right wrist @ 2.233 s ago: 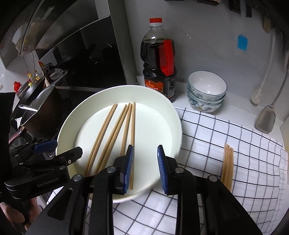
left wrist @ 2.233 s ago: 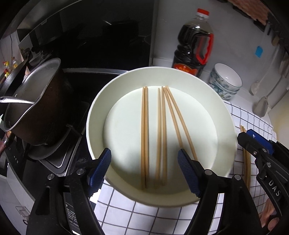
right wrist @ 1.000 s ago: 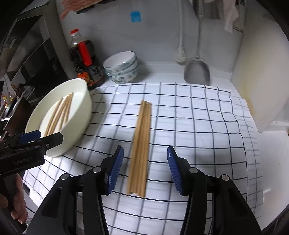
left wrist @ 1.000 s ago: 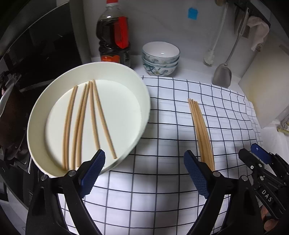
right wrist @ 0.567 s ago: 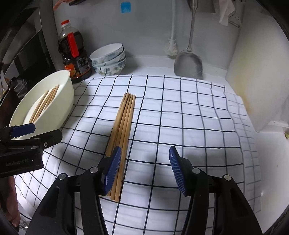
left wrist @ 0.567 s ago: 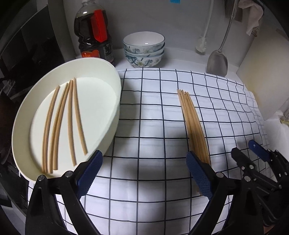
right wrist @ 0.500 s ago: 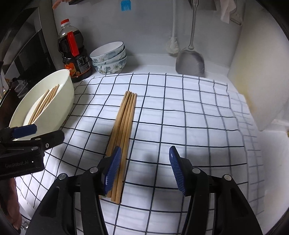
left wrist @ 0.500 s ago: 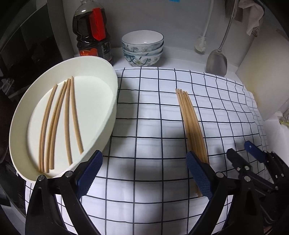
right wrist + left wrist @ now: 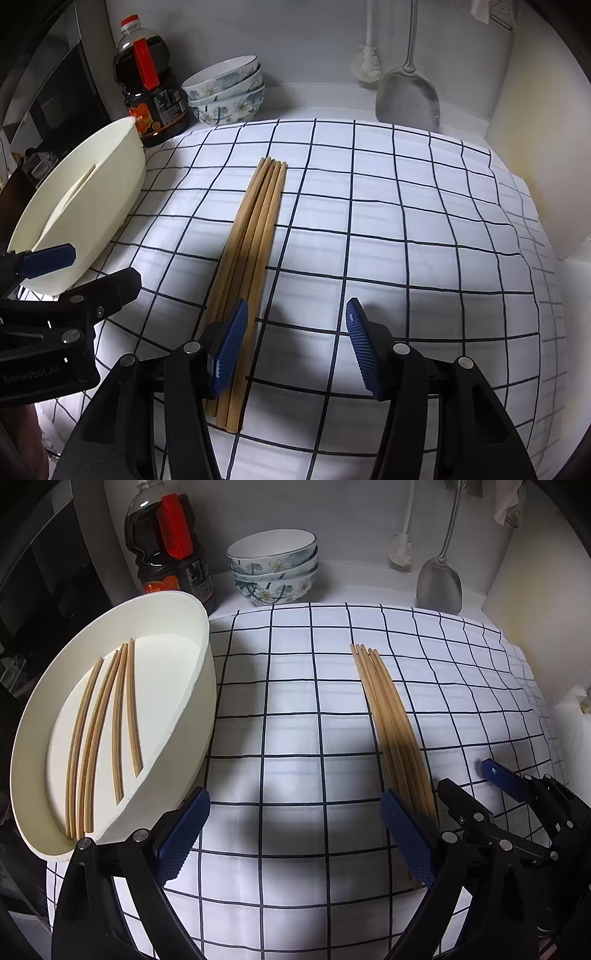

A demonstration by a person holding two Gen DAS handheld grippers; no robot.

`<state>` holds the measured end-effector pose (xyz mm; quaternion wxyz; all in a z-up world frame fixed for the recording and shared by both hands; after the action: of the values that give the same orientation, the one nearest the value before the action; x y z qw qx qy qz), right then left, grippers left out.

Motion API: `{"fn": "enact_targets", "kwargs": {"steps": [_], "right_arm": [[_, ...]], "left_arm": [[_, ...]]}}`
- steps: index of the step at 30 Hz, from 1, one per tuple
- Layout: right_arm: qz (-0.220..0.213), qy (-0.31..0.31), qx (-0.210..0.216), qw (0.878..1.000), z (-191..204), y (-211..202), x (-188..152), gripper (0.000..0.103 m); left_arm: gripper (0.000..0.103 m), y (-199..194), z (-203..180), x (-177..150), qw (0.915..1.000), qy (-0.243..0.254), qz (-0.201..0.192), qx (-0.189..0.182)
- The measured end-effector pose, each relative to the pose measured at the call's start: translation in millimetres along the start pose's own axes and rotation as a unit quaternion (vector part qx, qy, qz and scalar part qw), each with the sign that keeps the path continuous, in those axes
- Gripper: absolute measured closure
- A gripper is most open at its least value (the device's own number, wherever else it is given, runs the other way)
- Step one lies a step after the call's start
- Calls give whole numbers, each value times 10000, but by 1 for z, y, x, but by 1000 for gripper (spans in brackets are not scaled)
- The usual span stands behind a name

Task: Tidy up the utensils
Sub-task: 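Move the open right gripper back over the chopstick bundle on the cloth, then separate one chopstick from the bundle and close the right gripper on it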

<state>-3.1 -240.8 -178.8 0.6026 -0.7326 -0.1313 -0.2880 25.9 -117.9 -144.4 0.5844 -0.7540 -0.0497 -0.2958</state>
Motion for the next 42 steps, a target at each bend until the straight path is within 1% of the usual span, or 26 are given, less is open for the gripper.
{"fn": "enact_targets", "kwargs": {"steps": [10, 26, 30, 32, 36, 39, 42], "right_arm": [[70, -106, 16, 9999, 3, 10, -2, 50], [-37, -472, -50, 9989, 5, 1, -14, 50], [-62, -597, -98, 9981, 10, 2, -10, 50], [-50, -661, -55, 9978, 13, 4, -8, 50], [-14, -633, -25, 9980, 15, 6, -6, 50], [154, -466, 1, 9988, 8, 7, -12, 50], [42, -523, -102, 9986, 7, 7, -16, 50]], "left_arm": [[11, 4, 2, -2, 10000, -29, 48, 4], [11, 14, -1, -3, 9997, -153, 155, -100], [11, 17, -3, -2, 9995, -231, 188, -112], [11, 17, -2, -2, 9995, -235, 199, -108], [11, 17, -1, -3, 9994, -275, 195, -103], [11, 17, 0, -3, 9994, -280, 183, -52], [11, 18, 0, -2, 9995, -270, 180, -42]]}}
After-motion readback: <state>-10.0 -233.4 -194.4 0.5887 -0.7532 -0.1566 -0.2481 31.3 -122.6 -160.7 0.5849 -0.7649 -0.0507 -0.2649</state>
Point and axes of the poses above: each gripper's, at about its wrist camera, not at the fingertips, and y roughly the way its jaws point, z to its left, x to its top, the point moved 3 cm from there along y, roughly the way its jaws point, and after that the axes turned 12 degrees about -x, right-handed, at the moved point
